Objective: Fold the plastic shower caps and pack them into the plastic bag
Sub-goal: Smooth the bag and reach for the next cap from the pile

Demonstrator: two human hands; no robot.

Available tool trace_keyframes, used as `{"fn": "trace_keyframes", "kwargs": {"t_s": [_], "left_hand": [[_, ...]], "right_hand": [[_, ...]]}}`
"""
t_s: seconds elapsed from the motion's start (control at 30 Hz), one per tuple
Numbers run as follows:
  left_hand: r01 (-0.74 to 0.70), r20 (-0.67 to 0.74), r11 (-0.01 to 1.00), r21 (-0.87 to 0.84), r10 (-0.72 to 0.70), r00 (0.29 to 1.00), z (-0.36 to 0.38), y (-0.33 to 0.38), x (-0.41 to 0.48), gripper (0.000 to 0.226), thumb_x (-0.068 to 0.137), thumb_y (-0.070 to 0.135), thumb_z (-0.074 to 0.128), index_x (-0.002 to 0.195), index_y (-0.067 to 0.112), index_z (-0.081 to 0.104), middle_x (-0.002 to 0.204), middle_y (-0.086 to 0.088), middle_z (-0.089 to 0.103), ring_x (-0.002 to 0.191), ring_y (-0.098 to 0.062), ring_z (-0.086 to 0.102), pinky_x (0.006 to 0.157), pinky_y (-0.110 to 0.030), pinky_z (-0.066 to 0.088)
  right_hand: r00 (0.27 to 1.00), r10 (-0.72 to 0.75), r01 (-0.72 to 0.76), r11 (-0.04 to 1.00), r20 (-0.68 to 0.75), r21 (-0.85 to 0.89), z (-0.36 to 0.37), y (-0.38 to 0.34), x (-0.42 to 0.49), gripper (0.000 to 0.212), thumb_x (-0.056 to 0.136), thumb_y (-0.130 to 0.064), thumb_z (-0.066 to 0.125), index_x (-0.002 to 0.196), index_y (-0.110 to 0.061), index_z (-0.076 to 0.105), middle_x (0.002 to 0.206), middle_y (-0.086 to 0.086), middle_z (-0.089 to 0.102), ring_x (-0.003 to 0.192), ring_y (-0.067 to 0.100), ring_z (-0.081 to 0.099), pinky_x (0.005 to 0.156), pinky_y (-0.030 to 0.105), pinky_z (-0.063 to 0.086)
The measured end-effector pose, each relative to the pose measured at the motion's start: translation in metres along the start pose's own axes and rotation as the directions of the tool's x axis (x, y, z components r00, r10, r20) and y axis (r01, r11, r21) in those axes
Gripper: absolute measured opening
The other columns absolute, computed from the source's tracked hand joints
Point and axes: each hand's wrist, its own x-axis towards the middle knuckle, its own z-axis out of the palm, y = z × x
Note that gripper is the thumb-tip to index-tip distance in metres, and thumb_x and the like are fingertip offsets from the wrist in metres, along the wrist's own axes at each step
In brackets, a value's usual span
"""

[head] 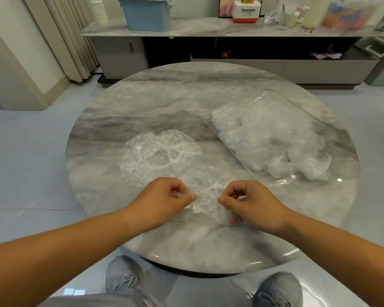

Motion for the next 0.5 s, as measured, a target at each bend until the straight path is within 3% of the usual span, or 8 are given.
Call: {"fn": "trace_keyframes", "kwargs": {"t_s": [0.1,0.2,0.27,0.33,0.5], "left_hand": [[0.017,-0.048,0.973,0.228,-0.007,0.999,-0.002,-0.001,0.003,0.020,0.086,0.044,0.075,0.092,0.026,0.067,0.083,0.011,0.065,0.077,-0.004,0.061,0.071,-0.022,0.048],[-0.055,-0.035,0.893,0.447,0.079,0.996,-0.001,-0.001,0.003,0.043,0.085,0.050,0.073,0.119,0.029,0.056,0.103,0.011,0.050,0.093,-0.010,0.055,0.085,-0.027,0.046],[-0.089,-0.056,0.864,0.496,0.134,0.989,-0.002,0.001,0.004,0.057,0.084,0.053,0.073,0.131,0.032,0.049,0.113,0.011,0.043,0.108,-0.011,0.050,0.098,-0.028,0.038],[-0.109,-0.075,0.846,0.521,0.173,0.982,-0.005,0.005,0.007,0.064,0.082,0.052,0.075,0.137,0.033,0.046,0.114,0.012,0.040,0.113,-0.011,0.047,0.102,-0.028,0.035],[-0.091,-0.028,0.919,0.383,0.110,0.994,-0.013,0.014,0.014,0.077,0.086,0.034,0.078,0.152,0.029,0.039,0.090,0.015,0.061,0.080,-0.001,0.058,0.076,-0.018,0.044]], "right_hand": [[1.000,-0.012,0.005,0.957,-0.022,-0.290,0.003,0.002,0.003,0.017,0.093,-0.026,0.071,0.076,-0.022,0.070,0.061,-0.010,0.066,0.053,0.003,0.061,0.054,0.017,0.047],[0.998,-0.056,0.038,0.856,-0.020,-0.515,0.007,0.003,0.006,0.012,0.089,-0.031,0.073,0.078,-0.030,0.069,0.068,-0.010,0.066,0.064,0.001,0.060,0.059,0.016,0.048],[0.998,-0.054,0.033,0.848,-0.024,-0.529,0.008,0.005,0.007,0.008,0.087,-0.030,0.074,0.082,-0.030,0.068,0.069,-0.011,0.065,0.066,0.001,0.059,0.060,0.017,0.048],[0.998,-0.049,0.025,0.863,-0.035,-0.504,0.007,0.005,0.008,0.010,0.084,-0.028,0.076,0.086,-0.030,0.067,0.071,-0.012,0.065,0.067,0.000,0.060,0.063,0.017,0.049],[0.999,-0.002,-0.019,0.853,-0.039,-0.522,0.003,-0.003,0.010,0.022,0.080,-0.026,0.080,0.092,-0.030,0.063,0.074,-0.011,0.067,0.070,0.001,0.062,0.068,0.023,0.052]]}}
